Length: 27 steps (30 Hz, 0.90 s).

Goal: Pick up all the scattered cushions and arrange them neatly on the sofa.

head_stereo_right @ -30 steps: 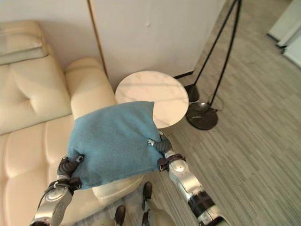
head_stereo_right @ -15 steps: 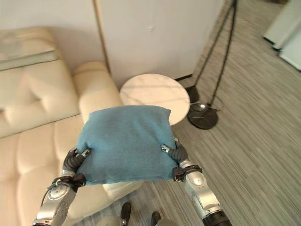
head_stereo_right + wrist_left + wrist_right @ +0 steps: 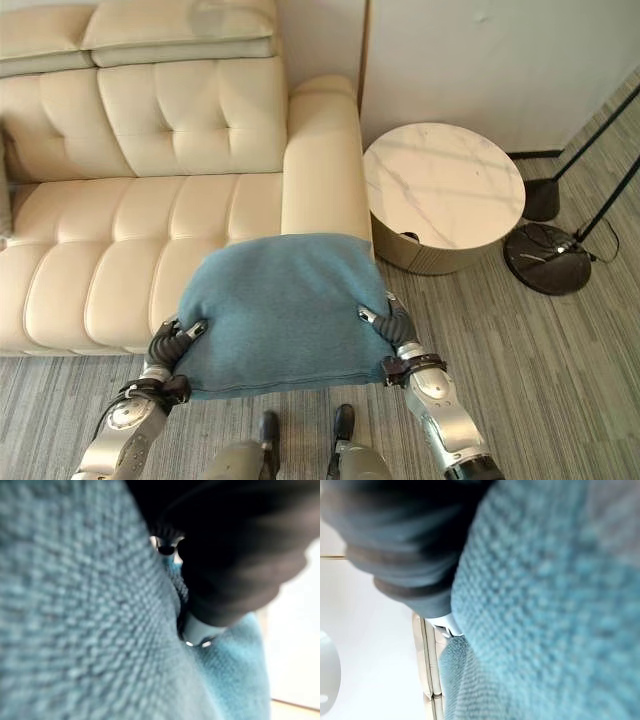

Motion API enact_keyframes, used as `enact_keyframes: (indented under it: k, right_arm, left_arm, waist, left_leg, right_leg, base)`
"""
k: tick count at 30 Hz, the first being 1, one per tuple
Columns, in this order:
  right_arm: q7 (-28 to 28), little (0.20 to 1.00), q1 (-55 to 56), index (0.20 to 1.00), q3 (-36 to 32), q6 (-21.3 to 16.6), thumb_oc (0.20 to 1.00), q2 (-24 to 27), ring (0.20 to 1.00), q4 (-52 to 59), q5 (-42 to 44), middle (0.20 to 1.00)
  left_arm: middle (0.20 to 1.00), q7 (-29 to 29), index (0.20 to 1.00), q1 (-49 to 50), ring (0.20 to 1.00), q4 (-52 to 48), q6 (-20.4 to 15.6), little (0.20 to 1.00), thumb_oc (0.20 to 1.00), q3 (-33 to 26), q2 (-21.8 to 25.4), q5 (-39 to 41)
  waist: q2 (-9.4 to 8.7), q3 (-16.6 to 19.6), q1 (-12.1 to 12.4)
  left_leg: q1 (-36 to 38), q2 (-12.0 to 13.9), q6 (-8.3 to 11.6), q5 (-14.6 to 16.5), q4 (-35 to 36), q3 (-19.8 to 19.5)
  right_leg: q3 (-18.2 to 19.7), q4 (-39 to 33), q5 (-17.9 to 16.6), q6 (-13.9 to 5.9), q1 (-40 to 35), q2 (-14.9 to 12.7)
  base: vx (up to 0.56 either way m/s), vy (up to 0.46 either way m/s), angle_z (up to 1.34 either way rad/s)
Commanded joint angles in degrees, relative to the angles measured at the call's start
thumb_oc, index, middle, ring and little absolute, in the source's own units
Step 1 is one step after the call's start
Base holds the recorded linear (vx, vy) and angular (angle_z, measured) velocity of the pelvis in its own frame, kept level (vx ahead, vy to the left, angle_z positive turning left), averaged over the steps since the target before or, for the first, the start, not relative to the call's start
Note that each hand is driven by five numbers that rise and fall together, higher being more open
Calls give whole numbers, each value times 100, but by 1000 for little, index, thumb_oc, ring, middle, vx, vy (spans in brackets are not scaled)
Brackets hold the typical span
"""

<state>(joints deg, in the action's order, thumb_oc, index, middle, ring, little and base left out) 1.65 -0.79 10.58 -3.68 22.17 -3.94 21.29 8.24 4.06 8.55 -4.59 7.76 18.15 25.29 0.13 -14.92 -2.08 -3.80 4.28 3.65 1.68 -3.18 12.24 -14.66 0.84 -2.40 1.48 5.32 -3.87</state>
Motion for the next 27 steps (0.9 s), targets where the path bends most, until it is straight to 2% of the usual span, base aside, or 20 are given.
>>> enact_keyframes:
  k: [1,3,8,9,10,11,13,14,16,18,22,25,27]
  right_arm:
    - [-83,200,-147,200,1,-600,200,-461,200,631,-9,200]
    - [-69,200,-224,200,51,-587,200,-531,200,566,-22,200]
    - [-111,200,-305,200,132,-575,200,-577,200,600,-71,200]
    - [-121,200,-333,200,170,-578,200,-610,200,597,-68,200]
    - [-141,200,-344,200,195,-556,200,-635,200,641,-118,200]
    - [-141,200,-344,200,195,-555,200,-636,200,642,-119,200]
    - [-129,200,-276,200,153,-552,200,-675,200,679,-135,200]
    - [-130,200,-246,200,138,-545,200,-679,200,655,-101,200]
    - [-159,200,-237,200,135,-519,200,-689,200,659,-31,200]
    - [-201,200,-249,200,152,-541,200,-685,200,665,81,200]
    - [-282,200,-280,200,149,-578,200,-629,200,671,303,200]
    - [-314,200,-268,200,194,-603,200,-566,200,656,381,200]
    - [-320,200,-182,200,164,-680,200,-510,200,631,408,200]
  left_arm:
    - [200,-209,200,-115,200,-684,-522,200,200,-33,299,-156]
    - [200,-253,200,-85,200,-676,-503,200,200,-58,344,-255]
    - [200,-273,200,-65,200,-690,-481,200,200,-88,372,-357]
    - [200,-259,200,-76,200,-680,-487,200,200,-111,389,-362]
    - [200,-236,200,-99,200,-675,-461,200,200,-117,428,-401]
    - [200,-235,200,-100,200,-675,-461,200,200,-117,428,-401]
    - [200,-206,200,-145,200,-647,-430,200,200,-105,475,-434]
    - [200,-189,200,-190,200,-600,-417,200,200,-70,500,-460]
    - [200,-181,200,-210,200,-575,-419,200,200,-49,498,-466]
    - [200,-199,200,-215,200,-561,-418,200,200,-33,498,-471]
    - [200,-174,200,-331,200,-459,-441,200,200,-29,452,-439]
    - [200,-193,200,-284,200,-423,-478,200,200,-38,382,-442]
    - [200,-152,200,-223,200,-435,-483,200,200,-26,308,-424]
  waist:
    - [-315,760,-97]
    - [-377,782,-61]
    - [-390,790,5]
    - [-370,779,42]
    - [-323,741,80]
    - [-328,743,82]
    - [-283,668,27]
    - [-262,629,-39]
    - [-215,589,-68]
    - [-210,525,-113]
    - [-319,388,-199]
    - [-405,447,-229]
    - [-415,549,-264]
  left_leg:
    - [-244,-249,-171,-33,162,394]
    - [-223,-299,-206,8,193,415]
    - [-167,-384,-324,109,199,409]
    - [-146,-419,-377,149,193,411]
    - [-80,-483,-453,188,200,348]
    - [-83,-489,-456,187,202,352]
    - [50,-599,-538,254,225,169]
    - [147,-632,-535,298,235,63]
    - [214,-646,-535,322,235,-31]
    - [371,-691,-531,404,261,-124]
    - [603,-882,-498,604,138,-452]
    - [868,-1006,-428,801,89,-630]
    - [923,-963,-292,834,-50,-664]
  right_leg:
    - [-9,-70,574,-642,-351,-94]
    - [-52,-72,513,-711,-437,-186]
    - [-15,203,611,-766,-462,-305]
    - [-15,417,686,-796,-438,-389]
    - [-18,983,683,-801,-293,-546]
    - [-12,1007,695,-804,-277,-555]
    - [251,1876,608,-813,68,-550]
    - [451,1990,607,-769,252,-393]
    - [536,1942,576,-728,532,-255]
    - [441,1713,543,-694,788,-167]
    - [241,1100,222,-796,1151,-83]
    - [-141,566,71,-804,970,-99]
    - [40,479,39,-708,776,-7]
  base:
    - [91,162,60]
    - [109,179,36]
    - [93,169,8]
    - [101,246,4]
    - [101,248,1]
    - [118,265,5]
    - [123,206,33]
    - [116,122,67]
    - [150,90,41]
    - [181,57,20]
    - [209,9,26]
    - [355,-72,61]
    - [235,-110,50]
